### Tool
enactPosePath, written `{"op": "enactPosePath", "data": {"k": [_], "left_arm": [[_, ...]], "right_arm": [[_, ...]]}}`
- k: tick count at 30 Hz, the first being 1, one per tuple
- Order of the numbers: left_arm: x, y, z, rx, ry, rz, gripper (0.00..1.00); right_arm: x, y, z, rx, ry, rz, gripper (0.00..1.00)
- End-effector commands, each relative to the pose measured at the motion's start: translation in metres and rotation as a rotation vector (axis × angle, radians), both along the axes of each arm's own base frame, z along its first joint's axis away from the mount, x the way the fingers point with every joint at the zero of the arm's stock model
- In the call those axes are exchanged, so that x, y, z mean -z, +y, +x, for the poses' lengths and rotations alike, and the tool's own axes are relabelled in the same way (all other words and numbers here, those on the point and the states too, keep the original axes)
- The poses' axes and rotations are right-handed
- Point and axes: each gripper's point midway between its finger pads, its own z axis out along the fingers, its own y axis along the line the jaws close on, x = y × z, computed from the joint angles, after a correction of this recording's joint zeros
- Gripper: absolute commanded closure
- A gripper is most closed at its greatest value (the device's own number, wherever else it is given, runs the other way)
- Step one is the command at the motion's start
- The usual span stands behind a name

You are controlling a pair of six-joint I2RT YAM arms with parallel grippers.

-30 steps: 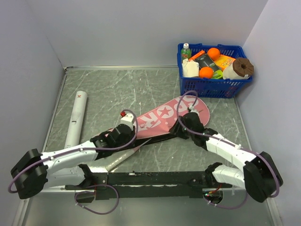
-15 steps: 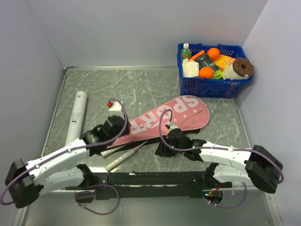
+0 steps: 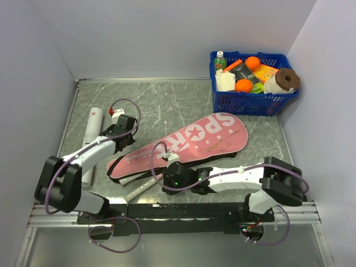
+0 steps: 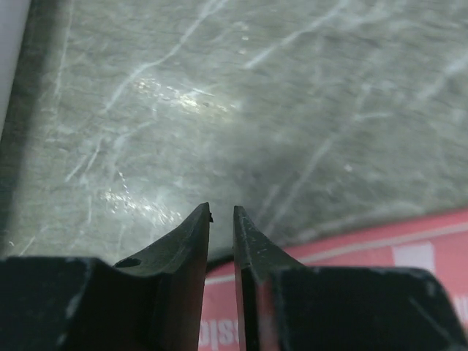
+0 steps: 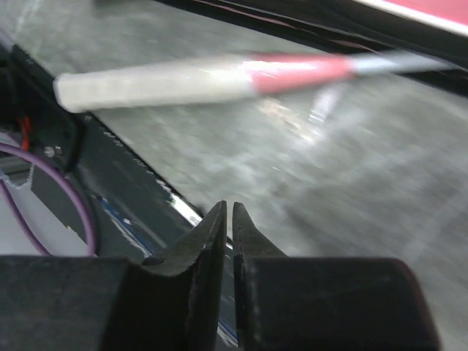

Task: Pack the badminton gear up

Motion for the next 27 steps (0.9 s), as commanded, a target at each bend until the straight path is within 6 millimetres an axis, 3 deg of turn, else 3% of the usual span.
{"op": "enactPosePath", "data": {"k": [1, 3, 9, 19, 27], "left_arm": [[0.018, 0.002, 0.007, -0.011, 0.070, -0.023, 0.76], [0.034, -0.003, 0.000, 0.002, 0.129, -0.044, 0.77], [0.055, -0.012, -0.013, 0.031, 0.194, -0.092, 0.78], [0.081, -0.016, -0.030, 0.019, 0.278, -0.109, 0.81], [0.086, -0.029, -0.046, 0.068, 0.319, -0.106, 0.82]], "right_arm": [[0.005, 0.019, 0.006, -0.018, -0.079, -0.053, 0.90], [0.009, 0.026, 0.004, -0.038, -0.081, -0.055, 0.92], [0.020, 0.044, 0.001, -0.064, -0.092, -0.081, 0.93], [0.029, 0.072, 0.019, -0.049, -0.149, -0.086, 0.99], [0.024, 0.086, 0.055, 0.093, -0.265, -0.077, 1.00]]}}
